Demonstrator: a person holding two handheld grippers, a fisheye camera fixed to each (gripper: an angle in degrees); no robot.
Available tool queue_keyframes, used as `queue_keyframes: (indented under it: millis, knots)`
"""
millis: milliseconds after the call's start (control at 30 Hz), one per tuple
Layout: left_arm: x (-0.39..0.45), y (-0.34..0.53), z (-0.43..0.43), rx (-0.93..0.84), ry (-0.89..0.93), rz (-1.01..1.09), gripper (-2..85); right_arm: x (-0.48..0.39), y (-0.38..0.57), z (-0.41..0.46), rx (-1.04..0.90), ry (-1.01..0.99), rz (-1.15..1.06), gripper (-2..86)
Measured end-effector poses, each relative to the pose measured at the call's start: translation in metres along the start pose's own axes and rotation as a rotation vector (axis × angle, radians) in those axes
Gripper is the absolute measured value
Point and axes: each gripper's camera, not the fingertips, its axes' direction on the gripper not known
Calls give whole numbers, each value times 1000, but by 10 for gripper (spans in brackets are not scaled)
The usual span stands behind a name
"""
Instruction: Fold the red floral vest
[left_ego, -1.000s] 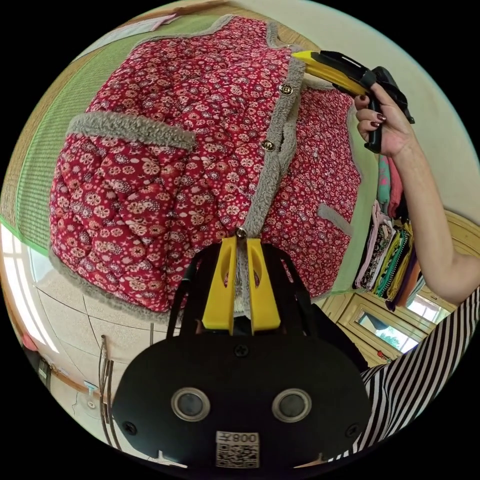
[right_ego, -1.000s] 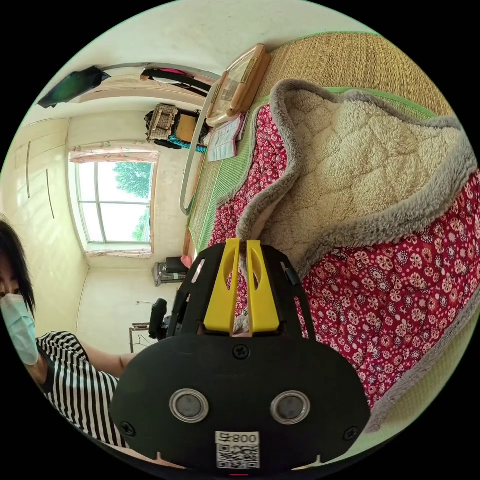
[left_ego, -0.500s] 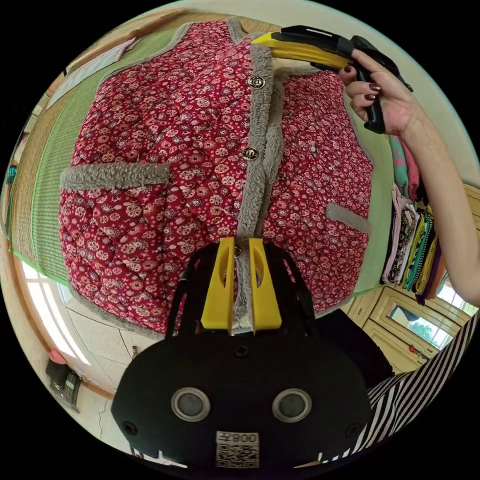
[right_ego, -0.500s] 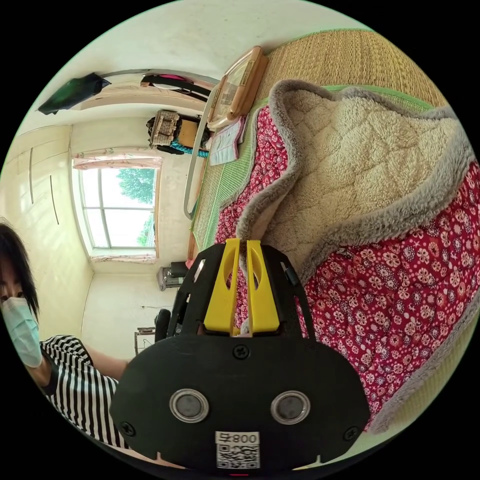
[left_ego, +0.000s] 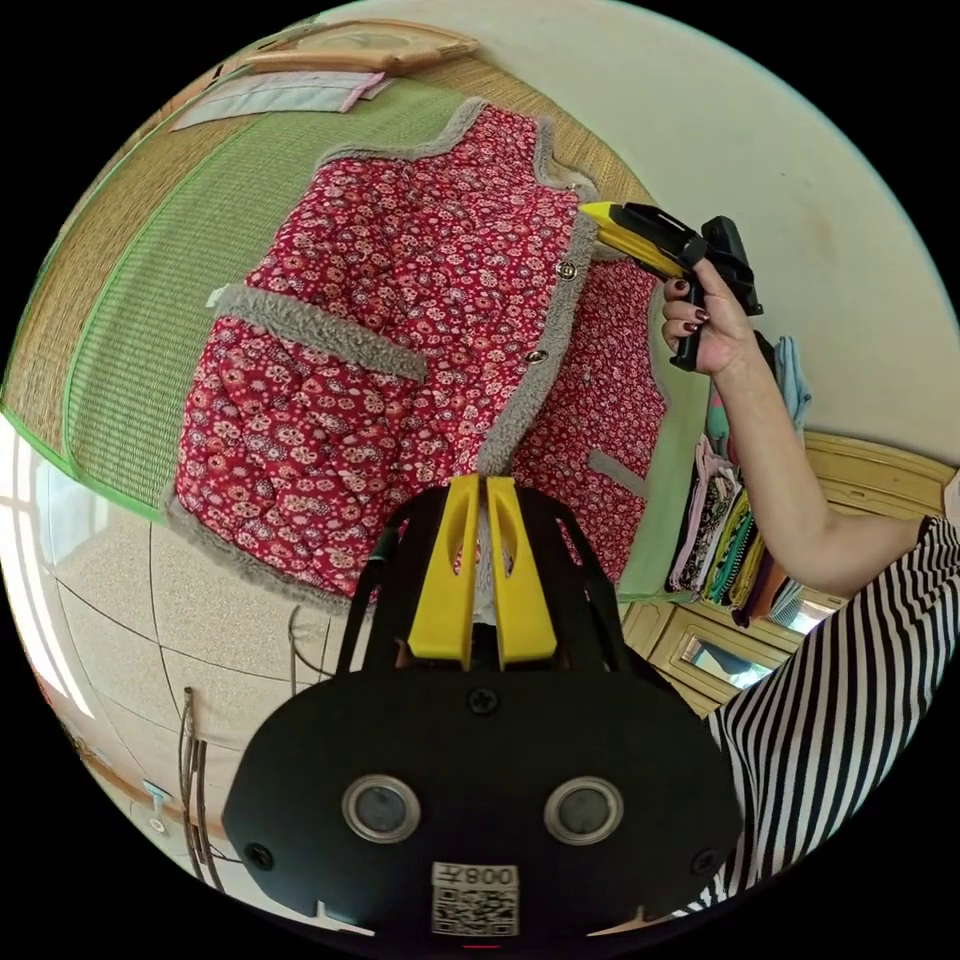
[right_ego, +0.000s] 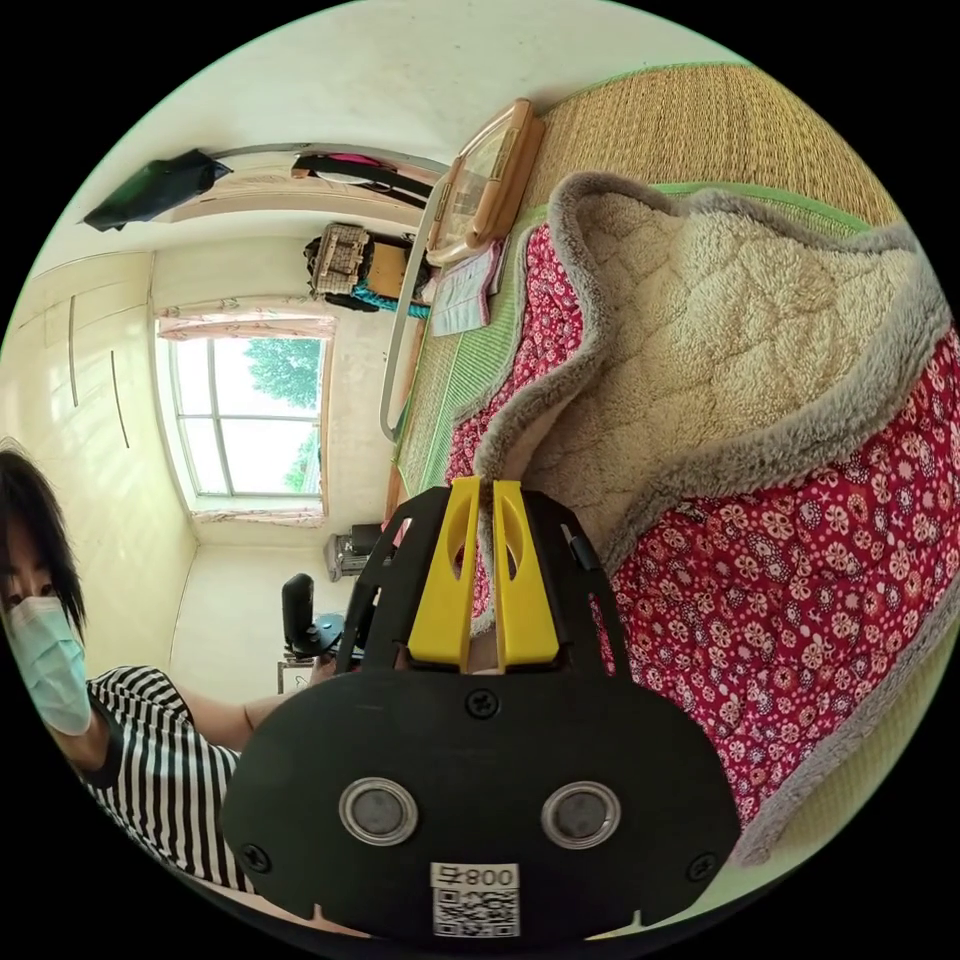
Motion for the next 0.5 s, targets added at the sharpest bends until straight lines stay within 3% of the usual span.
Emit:
queue_keyframes:
  millis: [233,500]
  knots:
    - [13,-16,-29,-83,67,118,11,-27,13,-39,-14,60,-95,20]
    - [14,-56,7,-205,18,111,16,14,16,-37,-61,236,13,20]
